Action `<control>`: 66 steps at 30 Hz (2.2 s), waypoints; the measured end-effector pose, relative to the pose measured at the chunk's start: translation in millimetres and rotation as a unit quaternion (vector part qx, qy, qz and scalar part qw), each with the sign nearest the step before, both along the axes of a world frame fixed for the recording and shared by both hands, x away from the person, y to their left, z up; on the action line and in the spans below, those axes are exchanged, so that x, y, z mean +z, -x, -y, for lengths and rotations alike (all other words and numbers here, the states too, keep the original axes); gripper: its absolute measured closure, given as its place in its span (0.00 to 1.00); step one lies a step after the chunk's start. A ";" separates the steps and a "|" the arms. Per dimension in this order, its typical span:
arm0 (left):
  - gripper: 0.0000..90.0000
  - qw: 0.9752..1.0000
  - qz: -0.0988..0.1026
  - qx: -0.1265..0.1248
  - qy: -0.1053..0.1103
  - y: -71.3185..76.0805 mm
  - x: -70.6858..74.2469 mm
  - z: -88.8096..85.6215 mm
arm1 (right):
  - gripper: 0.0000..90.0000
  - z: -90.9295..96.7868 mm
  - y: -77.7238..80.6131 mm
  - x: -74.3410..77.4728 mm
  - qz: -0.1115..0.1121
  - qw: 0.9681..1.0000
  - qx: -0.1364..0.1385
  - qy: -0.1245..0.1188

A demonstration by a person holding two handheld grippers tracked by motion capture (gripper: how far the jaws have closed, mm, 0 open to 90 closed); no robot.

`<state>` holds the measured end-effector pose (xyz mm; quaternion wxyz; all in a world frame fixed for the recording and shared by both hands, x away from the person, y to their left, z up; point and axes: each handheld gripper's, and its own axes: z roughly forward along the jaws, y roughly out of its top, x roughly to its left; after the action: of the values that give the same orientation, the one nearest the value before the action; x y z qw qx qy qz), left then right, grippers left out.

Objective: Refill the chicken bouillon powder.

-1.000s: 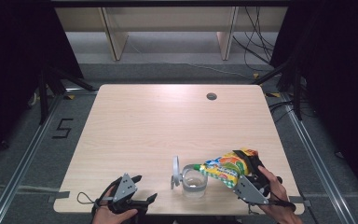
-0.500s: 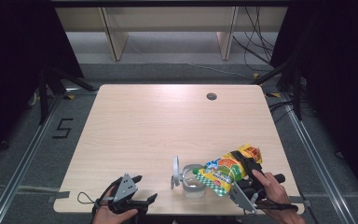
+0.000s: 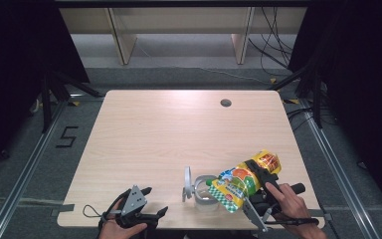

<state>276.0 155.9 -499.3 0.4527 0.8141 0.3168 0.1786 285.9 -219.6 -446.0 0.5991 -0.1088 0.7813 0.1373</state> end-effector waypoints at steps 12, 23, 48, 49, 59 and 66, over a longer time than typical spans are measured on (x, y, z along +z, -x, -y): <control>0.20 1.000 -0.003 -0.002 -0.003 -0.1 0.2 0.1 | 0.45 -10.4 5.7 3.3 0.051 0.997 0.013 0.059; 0.20 1.000 -0.009 0.006 0.005 1.2 -0.7 1.3 | 0.46 -15.2 8.7 3.7 0.079 0.993 0.021 0.087; 0.20 1.000 -0.010 0.008 0.007 1.8 -1.4 1.7 | 0.48 -15.2 11.8 0.5 0.106 0.987 0.016 0.123; 0.20 1.000 -0.009 0.006 0.005 1.3 -1.0 1.3 | 0.48 -16.2 10.4 1.6 0.117 0.984 0.030 0.130; 0.20 1.000 -0.002 -0.001 -0.002 0.3 -0.4 0.1 | 0.48 -15.5 10.7 2.1 0.114 0.983 0.030 0.141; 0.20 1.000 -0.001 0.000 -0.002 0.3 -0.1 -0.2 | 0.49 -15.3 11.8 3.4 0.131 0.980 0.034 0.144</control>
<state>275.7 156.1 -499.4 0.4511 0.8149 0.3170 0.1785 274.0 -204.3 -442.5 0.6693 -0.2369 0.7037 0.0283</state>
